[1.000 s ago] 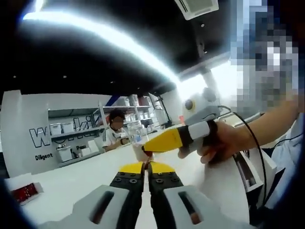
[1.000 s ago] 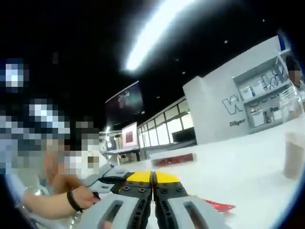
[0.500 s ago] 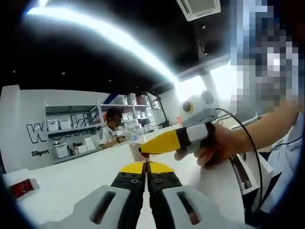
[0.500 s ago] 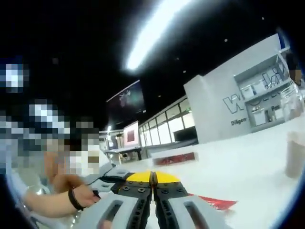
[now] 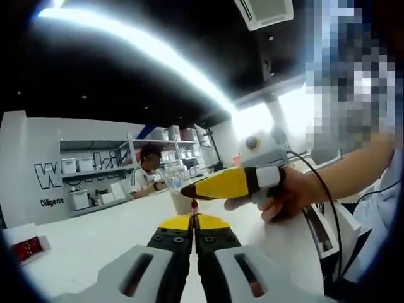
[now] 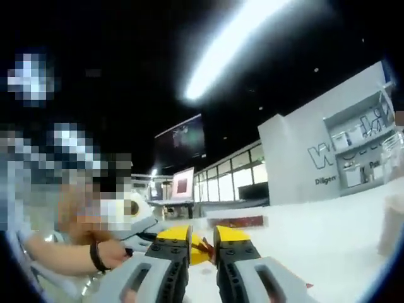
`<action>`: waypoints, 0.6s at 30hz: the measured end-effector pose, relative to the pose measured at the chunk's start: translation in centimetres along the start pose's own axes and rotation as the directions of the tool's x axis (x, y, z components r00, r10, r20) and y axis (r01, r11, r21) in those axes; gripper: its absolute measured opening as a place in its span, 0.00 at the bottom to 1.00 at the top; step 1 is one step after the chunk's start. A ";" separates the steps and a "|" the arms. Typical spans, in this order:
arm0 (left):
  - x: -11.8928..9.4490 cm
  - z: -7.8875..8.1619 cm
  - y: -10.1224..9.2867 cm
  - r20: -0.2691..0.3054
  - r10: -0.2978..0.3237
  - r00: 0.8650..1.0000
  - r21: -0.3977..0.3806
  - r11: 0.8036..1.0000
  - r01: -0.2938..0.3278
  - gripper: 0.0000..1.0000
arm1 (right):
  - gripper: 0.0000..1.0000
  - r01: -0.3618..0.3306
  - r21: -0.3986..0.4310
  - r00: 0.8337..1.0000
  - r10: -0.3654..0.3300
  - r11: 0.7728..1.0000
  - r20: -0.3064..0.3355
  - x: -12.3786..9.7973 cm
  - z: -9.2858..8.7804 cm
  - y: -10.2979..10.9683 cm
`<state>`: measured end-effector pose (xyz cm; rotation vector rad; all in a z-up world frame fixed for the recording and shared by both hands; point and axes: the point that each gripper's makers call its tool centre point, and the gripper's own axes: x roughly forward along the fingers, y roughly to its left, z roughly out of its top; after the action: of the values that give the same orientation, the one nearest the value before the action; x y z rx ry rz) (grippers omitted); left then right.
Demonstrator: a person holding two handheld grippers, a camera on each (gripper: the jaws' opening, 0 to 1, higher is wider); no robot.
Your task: Tear open the coffee pouch, take out the coffee, and pour the coffee from the pouch into the cup
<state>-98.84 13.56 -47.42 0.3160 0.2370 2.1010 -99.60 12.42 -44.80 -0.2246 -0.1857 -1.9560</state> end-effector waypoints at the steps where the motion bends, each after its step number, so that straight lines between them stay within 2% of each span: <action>1: 0.0 0.1 0.0 0.005 -0.005 1.000 0.001 1.000 0.005 0.04 | 0.16 -0.007 -0.004 1.000 0.007 1.000 -0.018 0.1 -0.4 0.2; 3: 0.0 0.0 0.0 0.005 -0.016 1.000 -0.016 1.000 0.016 0.04 | 0.17 -0.023 -0.025 1.000 0.022 0.999 -0.014 0.1 -0.4 0.5; 7: 0.1 0.2 -0.2 0.016 -0.036 0.999 -0.023 0.999 0.037 0.04 | 0.08 -0.004 0.004 1.000 0.004 1.000 -0.008 -0.2 -0.2 -0.7; 9: 0.1 0.1 -0.1 0.009 -0.033 0.999 -0.016 0.999 0.033 0.04 | 0.08 -0.002 0.006 1.000 0.003 1.000 -0.017 -0.2 -0.4 -0.5; 14: 0.2 0.1 0.2 0.011 -0.028 1.000 -0.014 1.000 0.028 0.04 | 0.12 -0.004 -0.050 1.000 0.003 0.999 -0.018 -0.2 -0.5 -0.3; 18: 0.2 0.0 0.4 0.009 -0.028 1.000 -0.001 1.000 0.028 0.04 | 0.12 -0.011 -0.041 1.000 0.010 0.999 -0.020 -0.3 -0.6 -0.5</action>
<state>-99.24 13.57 -47.26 0.3196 0.2338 2.0722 -99.96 12.75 -45.45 -0.2328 -0.1317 -1.9523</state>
